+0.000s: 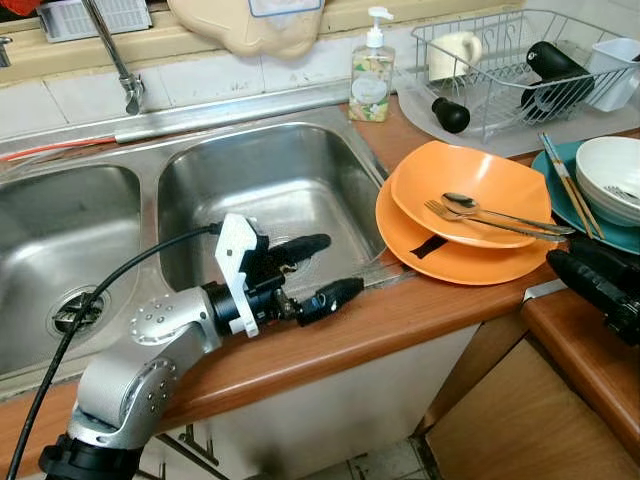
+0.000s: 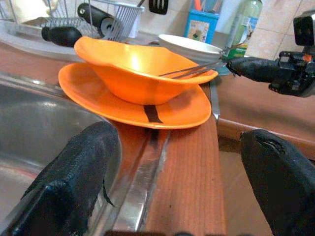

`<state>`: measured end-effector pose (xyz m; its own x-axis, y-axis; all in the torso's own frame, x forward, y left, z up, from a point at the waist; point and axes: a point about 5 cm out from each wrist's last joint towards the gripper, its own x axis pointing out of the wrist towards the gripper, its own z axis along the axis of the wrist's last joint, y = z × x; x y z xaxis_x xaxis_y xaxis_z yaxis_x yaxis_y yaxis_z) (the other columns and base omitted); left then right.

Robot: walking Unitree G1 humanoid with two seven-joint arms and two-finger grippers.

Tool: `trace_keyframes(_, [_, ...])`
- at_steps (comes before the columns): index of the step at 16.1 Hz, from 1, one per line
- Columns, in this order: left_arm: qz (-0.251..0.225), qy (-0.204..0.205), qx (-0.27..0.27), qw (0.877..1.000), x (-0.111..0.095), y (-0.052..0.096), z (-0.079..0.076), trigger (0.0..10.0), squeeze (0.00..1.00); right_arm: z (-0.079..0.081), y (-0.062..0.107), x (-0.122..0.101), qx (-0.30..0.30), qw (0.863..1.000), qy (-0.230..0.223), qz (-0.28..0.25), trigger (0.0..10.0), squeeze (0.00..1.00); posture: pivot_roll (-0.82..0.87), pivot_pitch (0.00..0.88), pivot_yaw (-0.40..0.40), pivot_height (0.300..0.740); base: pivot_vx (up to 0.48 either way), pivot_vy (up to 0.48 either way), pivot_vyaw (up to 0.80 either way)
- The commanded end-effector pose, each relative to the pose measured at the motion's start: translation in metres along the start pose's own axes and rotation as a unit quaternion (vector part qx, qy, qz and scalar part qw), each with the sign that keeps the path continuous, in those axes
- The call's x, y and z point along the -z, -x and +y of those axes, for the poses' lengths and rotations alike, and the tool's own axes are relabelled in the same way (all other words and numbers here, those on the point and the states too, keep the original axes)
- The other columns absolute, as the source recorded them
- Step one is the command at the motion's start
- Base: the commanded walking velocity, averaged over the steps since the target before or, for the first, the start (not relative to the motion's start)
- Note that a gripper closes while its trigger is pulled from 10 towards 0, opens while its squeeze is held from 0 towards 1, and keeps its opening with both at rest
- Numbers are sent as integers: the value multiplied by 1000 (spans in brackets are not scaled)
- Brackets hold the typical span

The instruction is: Kitchen organization

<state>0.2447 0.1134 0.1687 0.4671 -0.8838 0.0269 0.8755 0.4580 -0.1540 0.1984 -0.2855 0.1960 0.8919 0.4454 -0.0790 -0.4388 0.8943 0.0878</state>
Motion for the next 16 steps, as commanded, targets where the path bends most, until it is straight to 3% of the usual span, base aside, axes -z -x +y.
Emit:
trace_keyframes(1, [9, -6, 2, 1000, 0, 2, -3, 10000, 0, 0, -1, -2, -5, 1000, 6, 0, 10000, 4, -197, 0, 59, 740, 0, 0, 0])
trace_keyframes(2, [11, -6, 3, 1000, 0, 2, -3, 10000, 0, 1, -2, -1, -5, 1000, 7, -1, 10000, 690, -197, 0, 60, 740, 0, 0, 0])
trace_keyframes(3, [14, -6, 5, 1000, 1, 2, -4, 10000, 0, 0, -5, -2, 7, 1000, 16, -6, 10000, 569, -197, 0, 61, 740, 0, 0, 0])
trace_keyframes(4, [15, -7, 7, 1000, 1, 2, -4, 10000, 0, 1, -8, -2, 6, 1000, 15, -8, 10000, 0, -197, 0, 64, 740, 0, 0, 0])
trace_keyframes(16, [16, -7, -4, 1000, 1, 1, -1, 10000, 0, 8, -30, -3, -6, 1000, 13, -14, 10000, 0, -190, 0, 64, 740, 0, 0, 0])
